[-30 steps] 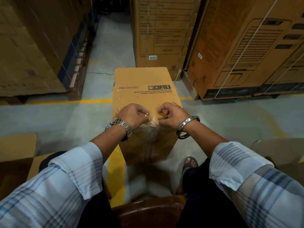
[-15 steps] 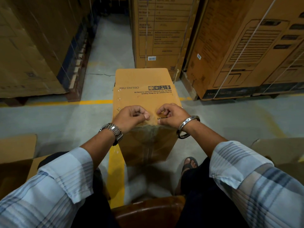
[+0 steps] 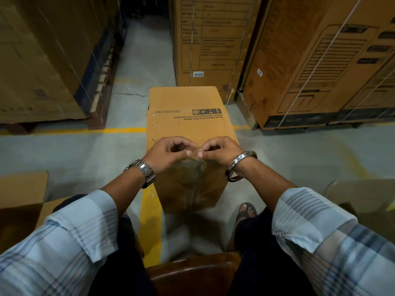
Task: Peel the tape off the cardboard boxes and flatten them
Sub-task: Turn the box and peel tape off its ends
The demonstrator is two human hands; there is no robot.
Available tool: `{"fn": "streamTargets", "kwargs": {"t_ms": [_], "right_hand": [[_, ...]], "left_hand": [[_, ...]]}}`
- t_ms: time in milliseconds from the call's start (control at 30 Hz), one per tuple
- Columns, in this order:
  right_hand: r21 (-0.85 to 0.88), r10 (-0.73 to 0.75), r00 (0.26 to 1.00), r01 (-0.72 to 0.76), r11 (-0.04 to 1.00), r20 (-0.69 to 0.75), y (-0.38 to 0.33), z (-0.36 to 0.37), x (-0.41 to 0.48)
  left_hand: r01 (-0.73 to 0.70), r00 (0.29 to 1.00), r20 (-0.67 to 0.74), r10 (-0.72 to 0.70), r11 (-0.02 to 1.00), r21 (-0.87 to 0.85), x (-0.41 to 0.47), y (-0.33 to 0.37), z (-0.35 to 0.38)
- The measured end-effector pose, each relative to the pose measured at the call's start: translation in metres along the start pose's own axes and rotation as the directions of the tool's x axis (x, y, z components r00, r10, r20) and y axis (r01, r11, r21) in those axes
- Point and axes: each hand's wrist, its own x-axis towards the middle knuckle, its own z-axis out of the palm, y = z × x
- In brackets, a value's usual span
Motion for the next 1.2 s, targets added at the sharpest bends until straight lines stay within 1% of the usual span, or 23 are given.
{"fn": "streamTargets", "kwargs": {"t_ms": [67,133,167,233,300,533,633,833,967,1067,1133,1200], "right_hand": [[0.060,0.017,1.000,-0.016,0.998,-0.012,0.000,0.002,-0.001],[0.096,0.030,1.000,-0.029,0.995,-0.008,0.000,0.003,-0.001],[0.107,0.036,0.999,-0.035,0.994,-0.007,0.000,0.003,0.000],[0.128,0.036,0.999,-0.036,0.991,0.005,-0.001,0.001,-0.002],[0.141,0.025,1.000,-0.027,0.990,0.014,0.001,-0.001,-0.003],[0.098,-0.021,1.000,0.019,0.995,0.019,0.006,-0.006,-0.005],[0.063,-0.038,0.998,0.035,0.997,0.045,0.009,-0.009,-0.005],[0.090,-0.022,1.000,0.020,0.996,0.018,0.008,-0.007,-0.006],[0.107,-0.025,1.000,0.026,0.994,-0.005,0.007,-0.004,-0.005],[0.108,-0.071,0.997,0.070,0.992,0.001,0.008,-0.004,-0.005],[0.052,-0.103,0.995,0.103,0.993,0.004,0.011,-0.009,-0.004],[-0.020,-0.102,0.995,0.102,0.995,0.023,0.015,-0.014,-0.004]], "left_hand": [[0.006,1.000,0.007,-0.007,0.996,0.094,-0.002,-0.003,0.000],[0.022,1.000,-0.015,-0.019,0.968,0.250,-0.005,-0.004,0.001],[0.028,0.999,-0.034,-0.019,0.953,0.301,-0.005,-0.005,0.002],[0.035,0.997,-0.072,-0.010,0.935,0.352,-0.005,-0.005,0.003],[0.018,0.997,-0.073,0.011,0.923,0.385,-0.001,-0.005,0.003],[0.017,1.000,-0.009,-0.015,0.921,0.390,0.004,-0.004,-0.002],[-0.015,1.000,0.005,0.014,0.906,0.422,0.004,-0.002,-0.001],[-0.032,0.999,-0.001,0.038,0.880,0.475,0.001,-0.007,-0.002],[-0.029,0.999,0.048,0.007,0.873,0.487,-0.001,-0.007,-0.002],[0.016,0.999,-0.050,0.006,0.902,0.432,0.000,-0.008,0.004],[0.047,0.993,-0.116,-0.002,0.921,0.387,0.001,-0.004,0.010],[0.077,0.983,-0.182,-0.002,0.910,0.407,0.005,-0.001,0.017]]}}
